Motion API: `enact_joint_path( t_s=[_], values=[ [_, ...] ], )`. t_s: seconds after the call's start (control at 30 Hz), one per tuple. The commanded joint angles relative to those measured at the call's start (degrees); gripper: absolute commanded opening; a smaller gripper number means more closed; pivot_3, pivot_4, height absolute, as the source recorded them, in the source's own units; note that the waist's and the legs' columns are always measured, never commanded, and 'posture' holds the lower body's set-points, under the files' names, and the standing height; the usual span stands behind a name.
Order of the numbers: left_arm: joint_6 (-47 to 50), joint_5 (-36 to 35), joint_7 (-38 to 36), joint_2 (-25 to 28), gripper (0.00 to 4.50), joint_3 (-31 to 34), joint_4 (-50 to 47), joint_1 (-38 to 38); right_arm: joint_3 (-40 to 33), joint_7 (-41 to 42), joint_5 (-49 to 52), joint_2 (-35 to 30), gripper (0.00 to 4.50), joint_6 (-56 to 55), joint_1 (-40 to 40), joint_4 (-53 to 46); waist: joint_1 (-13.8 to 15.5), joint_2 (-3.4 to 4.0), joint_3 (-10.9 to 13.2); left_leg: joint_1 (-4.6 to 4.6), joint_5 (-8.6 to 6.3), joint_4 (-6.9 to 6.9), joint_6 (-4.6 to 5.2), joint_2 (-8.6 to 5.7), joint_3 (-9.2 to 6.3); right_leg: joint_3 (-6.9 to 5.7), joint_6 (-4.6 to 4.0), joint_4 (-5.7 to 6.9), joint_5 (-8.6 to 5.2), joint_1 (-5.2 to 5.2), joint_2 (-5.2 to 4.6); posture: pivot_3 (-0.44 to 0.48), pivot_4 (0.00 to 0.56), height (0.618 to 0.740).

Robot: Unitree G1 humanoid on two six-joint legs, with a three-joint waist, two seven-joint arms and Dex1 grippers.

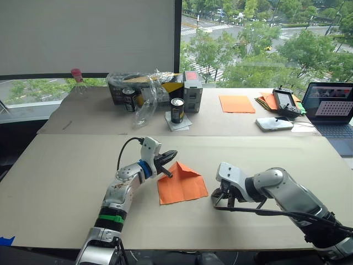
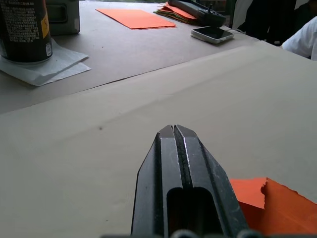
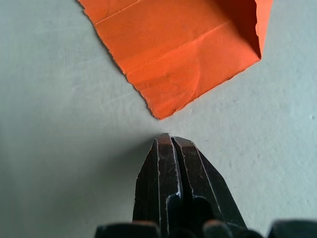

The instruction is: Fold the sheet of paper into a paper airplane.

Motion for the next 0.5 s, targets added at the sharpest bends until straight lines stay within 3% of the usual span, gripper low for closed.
enact_joint_path(
  t_s=[0.03, 0.3, 0.5],
  values=[
    [-1.69, 4.57, 0.07, 0.73, 0.02, -4.03, 3.80, -0.09, 2.11, -0.35, -0.08, 0.35, 0.00, 2.34, 0.55, -1.72, -0.08, 0.00, 0.00, 0.01, 0.00, 0.00, 0.00, 0.00, 0.00, 0.00, 0.00, 0.01, 0.00, 0.00, 0.00, 0.000, 0.150, 0.730],
    [-3.38, 6.43, 1.19, 1.34, 0.02, -4.39, 6.64, 0.88, 4.11, 0.70, -0.53, -1.88, 0.00, 5.45, -1.41, -4.55, 0.16, 0.02, -0.01, -0.01, 0.00, 0.00, 0.00, 0.00, -0.01, 0.00, 0.00, 0.01, 0.00, -0.01, 0.00, 0.000, 0.150, 0.730],
    [-4.10, 6.61, 1.57, 0.88, 0.02, -3.97, 7.60, 0.02, 10.73, 0.59, -3.64, 0.64, 0.00, 4.50, -5.01, -0.86, -0.05, 0.01, -0.03, 0.06, 0.00, 0.00, 0.00, 0.02, -0.01, 0.00, 0.00, 0.03, 0.00, 0.03, 0.02, 0.000, 0.150, 0.730]
  ],
)
